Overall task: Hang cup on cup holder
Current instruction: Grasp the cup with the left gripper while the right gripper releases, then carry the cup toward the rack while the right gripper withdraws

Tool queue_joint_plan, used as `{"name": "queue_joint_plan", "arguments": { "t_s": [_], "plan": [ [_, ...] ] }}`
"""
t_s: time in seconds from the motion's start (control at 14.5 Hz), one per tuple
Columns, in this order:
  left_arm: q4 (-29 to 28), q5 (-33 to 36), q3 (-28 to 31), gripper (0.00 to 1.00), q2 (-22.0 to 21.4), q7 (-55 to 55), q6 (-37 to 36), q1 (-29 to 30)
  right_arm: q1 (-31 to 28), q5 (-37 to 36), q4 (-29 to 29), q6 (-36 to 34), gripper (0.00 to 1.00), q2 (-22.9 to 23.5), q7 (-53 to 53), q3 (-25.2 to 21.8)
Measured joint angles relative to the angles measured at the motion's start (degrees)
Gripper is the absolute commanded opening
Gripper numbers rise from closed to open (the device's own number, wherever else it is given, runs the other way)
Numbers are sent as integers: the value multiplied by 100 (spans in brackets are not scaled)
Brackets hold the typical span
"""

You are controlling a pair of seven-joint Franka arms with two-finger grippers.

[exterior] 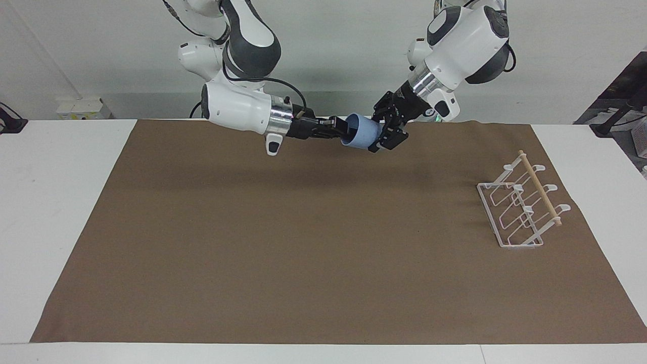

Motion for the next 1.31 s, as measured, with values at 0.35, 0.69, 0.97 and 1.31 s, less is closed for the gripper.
{"name": "queue_joint_plan", "arguments": {
  "t_s": [0.35, 0.69, 0.97, 1.31],
  "plan": [
    [-52, 672, 15, 41, 1, -163, -248, 8, -795, -2232, 9, -173, 99, -575, -1, -32],
    [-82, 2906, 70, 41, 1, -407, -920, 173, -1545, -4719, 265, -652, 99, -735, -239, -63],
    [-95, 5252, 89, 41, 85, -631, -1464, 214, -2018, -6465, 988, -1700, 99, -744, -714, -74],
    [-111, 8377, 113, 41, 615, -1188, -1622, 588, -2413, -7357, 1915, -3224, 99, -657, -1554, -81]
  ]
}}
